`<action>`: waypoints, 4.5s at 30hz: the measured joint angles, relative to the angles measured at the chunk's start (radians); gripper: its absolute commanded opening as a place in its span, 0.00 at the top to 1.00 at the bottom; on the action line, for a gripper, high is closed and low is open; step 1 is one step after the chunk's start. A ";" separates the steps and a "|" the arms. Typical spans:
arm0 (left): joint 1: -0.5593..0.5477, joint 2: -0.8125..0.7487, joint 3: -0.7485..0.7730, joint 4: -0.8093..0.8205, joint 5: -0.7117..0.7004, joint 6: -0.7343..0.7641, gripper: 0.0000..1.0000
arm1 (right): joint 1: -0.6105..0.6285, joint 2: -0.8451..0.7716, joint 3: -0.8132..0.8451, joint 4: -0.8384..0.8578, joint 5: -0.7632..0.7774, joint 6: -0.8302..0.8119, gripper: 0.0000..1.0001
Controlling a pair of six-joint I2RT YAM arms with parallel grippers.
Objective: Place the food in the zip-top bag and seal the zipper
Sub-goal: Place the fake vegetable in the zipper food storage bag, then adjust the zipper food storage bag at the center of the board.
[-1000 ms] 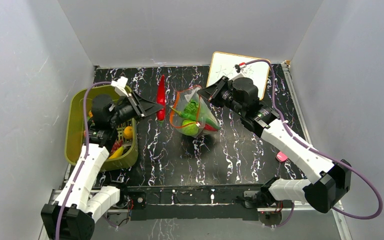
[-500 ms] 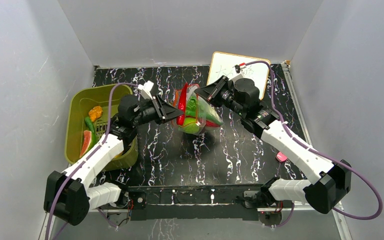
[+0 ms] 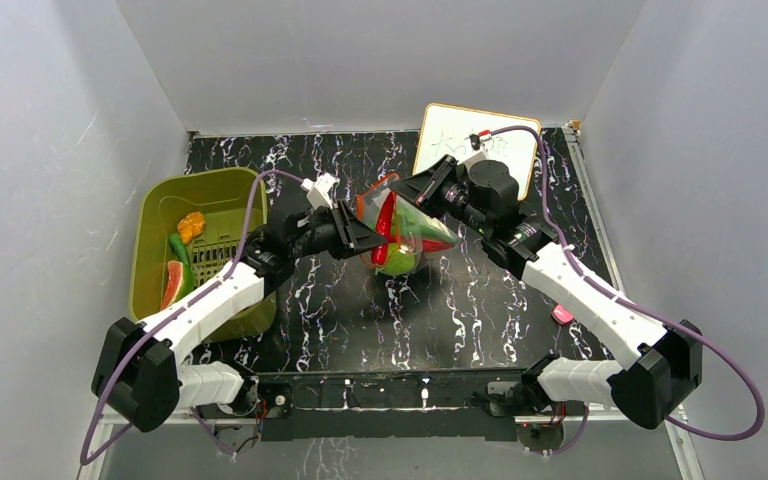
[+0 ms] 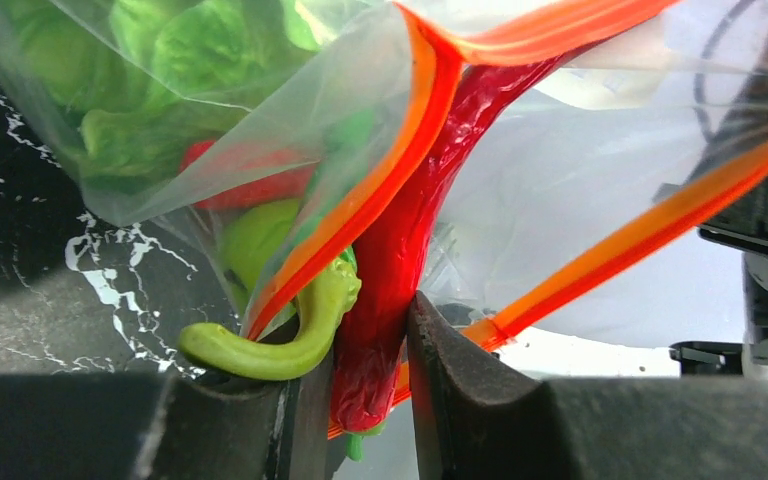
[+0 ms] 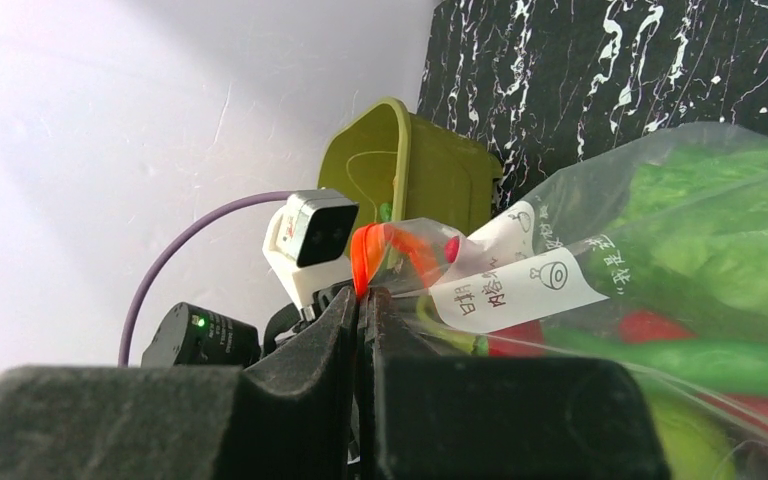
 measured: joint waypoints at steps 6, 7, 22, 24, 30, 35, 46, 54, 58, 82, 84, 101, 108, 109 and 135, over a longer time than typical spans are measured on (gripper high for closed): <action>-0.004 0.041 0.081 -0.114 -0.027 0.075 0.47 | 0.000 -0.002 -0.005 -0.002 0.002 -0.013 1.00; -0.005 0.037 0.095 -0.137 -0.036 0.092 0.46 | 0.000 -0.003 -0.006 -0.005 0.004 -0.020 1.00; -0.006 -0.175 0.240 -0.614 -0.333 0.336 0.40 | 0.000 -0.013 -0.006 -0.039 0.008 -0.085 1.00; -0.006 -0.174 0.241 -0.663 -0.355 0.360 0.41 | 0.000 -0.013 -0.006 -0.039 0.008 -0.089 1.00; -0.006 -0.164 0.248 -0.737 -0.397 0.402 0.48 | 0.000 -0.013 -0.007 -0.039 0.013 -0.099 1.00; -0.006 -0.133 0.250 -0.735 -0.414 0.409 0.56 | 0.000 -0.016 -0.015 -0.039 0.019 -0.106 1.00; -0.006 -0.032 0.184 -0.500 -0.262 0.391 1.00 | 0.000 -0.041 -0.033 -0.038 0.024 -0.105 1.00; -0.006 -0.055 0.171 -0.426 -0.206 0.370 1.00 | 0.000 -0.047 -0.092 -0.038 0.031 -0.129 1.00; -0.006 -0.076 0.206 -0.411 -0.204 0.374 1.00 | 0.000 -0.056 -0.140 -0.042 0.046 -0.144 1.00; -0.006 0.014 0.244 -0.251 -0.108 0.348 0.82 | 0.000 -0.007 -0.123 -0.054 -0.056 -0.216 1.00; -0.006 0.021 0.242 -0.248 -0.103 0.344 0.83 | 0.000 0.018 -0.110 -0.071 -0.059 -0.243 1.00; -0.007 0.036 0.245 -0.290 -0.188 0.429 1.00 | 0.000 -0.213 -0.157 -0.062 0.124 -0.320 1.00; -0.008 0.045 0.250 -0.184 -0.101 0.358 1.00 | 0.004 -0.097 -0.134 -0.021 -0.029 -0.334 1.00; -0.008 0.056 0.250 -0.162 -0.097 0.344 1.00 | 0.006 -0.097 -0.120 -0.060 -0.001 -0.347 1.00; -0.008 0.113 0.171 -0.064 -0.121 0.267 1.00 | 0.011 -0.094 -0.179 0.058 0.307 -0.435 1.00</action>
